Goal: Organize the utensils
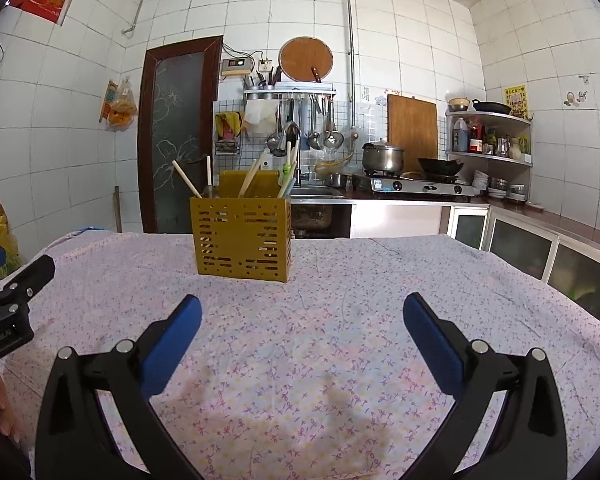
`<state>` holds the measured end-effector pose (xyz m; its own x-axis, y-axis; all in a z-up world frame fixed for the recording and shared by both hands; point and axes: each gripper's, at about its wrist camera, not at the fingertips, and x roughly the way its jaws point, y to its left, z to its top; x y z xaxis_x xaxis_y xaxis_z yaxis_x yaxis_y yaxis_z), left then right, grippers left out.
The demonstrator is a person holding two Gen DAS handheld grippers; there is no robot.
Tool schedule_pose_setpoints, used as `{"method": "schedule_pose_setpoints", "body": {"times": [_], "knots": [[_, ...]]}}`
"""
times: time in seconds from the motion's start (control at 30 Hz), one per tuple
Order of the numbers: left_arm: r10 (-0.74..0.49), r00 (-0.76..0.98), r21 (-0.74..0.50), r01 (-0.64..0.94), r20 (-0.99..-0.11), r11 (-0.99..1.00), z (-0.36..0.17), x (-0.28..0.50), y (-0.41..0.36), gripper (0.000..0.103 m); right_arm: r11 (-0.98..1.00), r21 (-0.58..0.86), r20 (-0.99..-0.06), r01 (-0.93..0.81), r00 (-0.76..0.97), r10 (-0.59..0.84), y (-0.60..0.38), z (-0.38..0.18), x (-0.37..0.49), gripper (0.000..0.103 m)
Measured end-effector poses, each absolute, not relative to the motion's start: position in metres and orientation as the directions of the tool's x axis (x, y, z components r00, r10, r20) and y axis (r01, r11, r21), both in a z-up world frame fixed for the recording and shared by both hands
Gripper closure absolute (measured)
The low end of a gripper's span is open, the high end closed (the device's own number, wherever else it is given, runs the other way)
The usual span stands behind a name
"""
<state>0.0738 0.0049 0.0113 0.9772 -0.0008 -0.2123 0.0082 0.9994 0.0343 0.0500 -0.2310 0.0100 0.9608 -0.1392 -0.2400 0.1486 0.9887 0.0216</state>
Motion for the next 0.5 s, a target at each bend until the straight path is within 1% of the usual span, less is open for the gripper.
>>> {"method": "schedule_pose_setpoints", "body": {"times": [0.5], "knots": [[0.001, 0.977, 0.013, 0.002, -0.215, 1.000, 0.0123, 0.0722, 0.0103, 0.005, 0.987, 0.025, -0.228, 0.159, 0.962, -0.149, -0.2322, 0.0079, 0.0469, 0.004]]}}
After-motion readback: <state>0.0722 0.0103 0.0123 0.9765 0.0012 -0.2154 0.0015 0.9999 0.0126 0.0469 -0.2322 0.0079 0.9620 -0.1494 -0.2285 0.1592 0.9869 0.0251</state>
